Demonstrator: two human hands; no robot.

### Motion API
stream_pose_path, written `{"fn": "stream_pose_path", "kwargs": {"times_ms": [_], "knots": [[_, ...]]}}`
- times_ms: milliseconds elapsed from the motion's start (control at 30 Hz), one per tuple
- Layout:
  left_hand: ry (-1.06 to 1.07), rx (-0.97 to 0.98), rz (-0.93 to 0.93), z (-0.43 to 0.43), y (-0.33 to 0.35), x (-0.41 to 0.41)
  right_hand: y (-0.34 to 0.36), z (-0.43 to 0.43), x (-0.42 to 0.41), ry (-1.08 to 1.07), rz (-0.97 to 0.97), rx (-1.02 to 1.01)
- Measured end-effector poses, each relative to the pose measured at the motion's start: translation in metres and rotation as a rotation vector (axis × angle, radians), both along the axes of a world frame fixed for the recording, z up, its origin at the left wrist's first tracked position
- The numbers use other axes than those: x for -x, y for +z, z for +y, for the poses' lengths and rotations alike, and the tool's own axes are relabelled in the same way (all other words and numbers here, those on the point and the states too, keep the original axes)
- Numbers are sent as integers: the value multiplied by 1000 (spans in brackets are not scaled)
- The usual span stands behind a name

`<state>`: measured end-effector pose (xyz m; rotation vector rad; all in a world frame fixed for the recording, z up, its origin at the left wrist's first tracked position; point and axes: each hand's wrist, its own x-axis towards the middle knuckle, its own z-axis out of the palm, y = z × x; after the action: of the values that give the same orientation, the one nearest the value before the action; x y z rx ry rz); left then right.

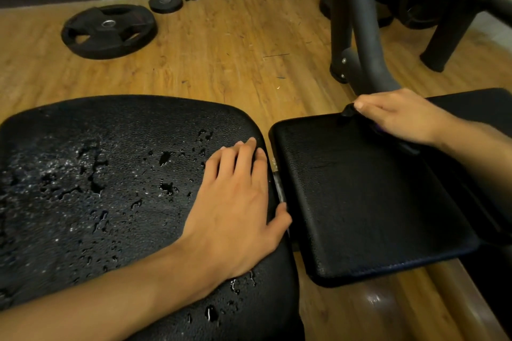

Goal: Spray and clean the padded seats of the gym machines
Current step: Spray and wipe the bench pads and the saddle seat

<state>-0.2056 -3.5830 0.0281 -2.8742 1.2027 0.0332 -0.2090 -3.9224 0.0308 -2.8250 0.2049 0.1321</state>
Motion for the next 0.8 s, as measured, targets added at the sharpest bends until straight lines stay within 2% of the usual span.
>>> {"fn": "stream_pose_path", "kwargs": {"times_ms": [133, 300, 367, 567, 800], "knots": [[0, 2, -4, 0, -1, -1, -3, 38, -22, 16, 14, 201], [0, -2, -5, -2, 0, -1, -9, 129, -59, 164, -39, 154], [-4, -1, -10, -1, -1, -2, -13, 146, -70, 158, -73, 188], [-11, -1, -16, 2, -1, -1, -15, 129, -53, 201, -146, 39], [-5, -3, -24, 1, -1, 0, -4, 48, -17, 13, -65, 35]]}}
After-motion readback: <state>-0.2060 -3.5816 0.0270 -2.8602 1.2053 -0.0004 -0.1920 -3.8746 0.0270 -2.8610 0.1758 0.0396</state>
